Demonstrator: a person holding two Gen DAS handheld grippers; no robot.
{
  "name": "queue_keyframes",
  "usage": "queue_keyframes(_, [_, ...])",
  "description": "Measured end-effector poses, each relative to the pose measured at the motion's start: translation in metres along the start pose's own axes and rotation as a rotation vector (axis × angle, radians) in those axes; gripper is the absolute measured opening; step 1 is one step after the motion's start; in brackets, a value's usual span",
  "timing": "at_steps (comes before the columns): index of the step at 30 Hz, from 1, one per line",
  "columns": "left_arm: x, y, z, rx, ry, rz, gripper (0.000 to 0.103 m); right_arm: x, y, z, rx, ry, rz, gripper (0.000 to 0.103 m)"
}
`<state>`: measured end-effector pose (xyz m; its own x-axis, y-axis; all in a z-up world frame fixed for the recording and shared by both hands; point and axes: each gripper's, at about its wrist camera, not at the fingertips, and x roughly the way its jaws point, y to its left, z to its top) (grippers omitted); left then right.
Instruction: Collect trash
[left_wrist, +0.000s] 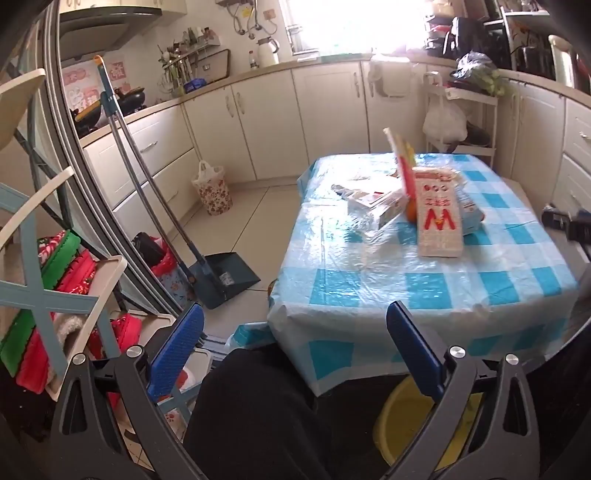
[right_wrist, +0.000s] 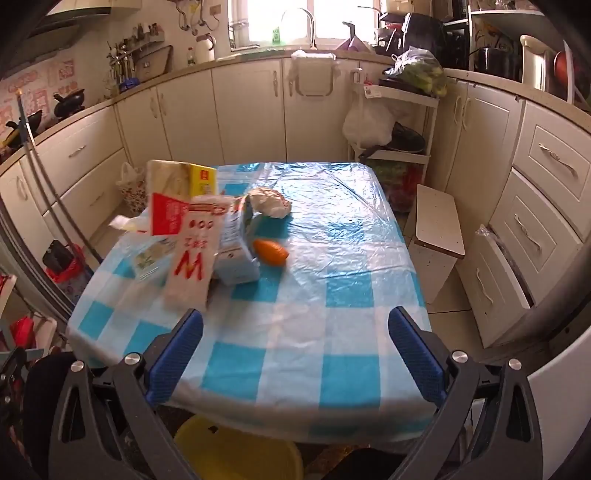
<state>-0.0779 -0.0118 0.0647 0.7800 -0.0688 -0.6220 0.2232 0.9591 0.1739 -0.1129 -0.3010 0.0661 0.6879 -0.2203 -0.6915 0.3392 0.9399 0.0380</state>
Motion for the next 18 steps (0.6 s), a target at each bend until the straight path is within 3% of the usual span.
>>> queue_keyframes(8, [-0.053, 0.011, -0.016, -0.035, -0.023, -0.083, 0.096, -0.086, 0.033, -0.075, -0.006, -0.089, 0.007, 0.096])
queue_keyframes(14, [-0.080, 0.023, -0.028, -0.067, -0.033, -0.091, 0.096, -0.133, 0.051, -0.093, 0.037, -0.187, -0.008, 0.096])
queue_keyframes(18, [-0.099, 0.028, -0.033, -0.085, -0.063, -0.099, 0.096, -0.141, 0.051, -0.108, 0.039, -0.216, -0.052, 0.096])
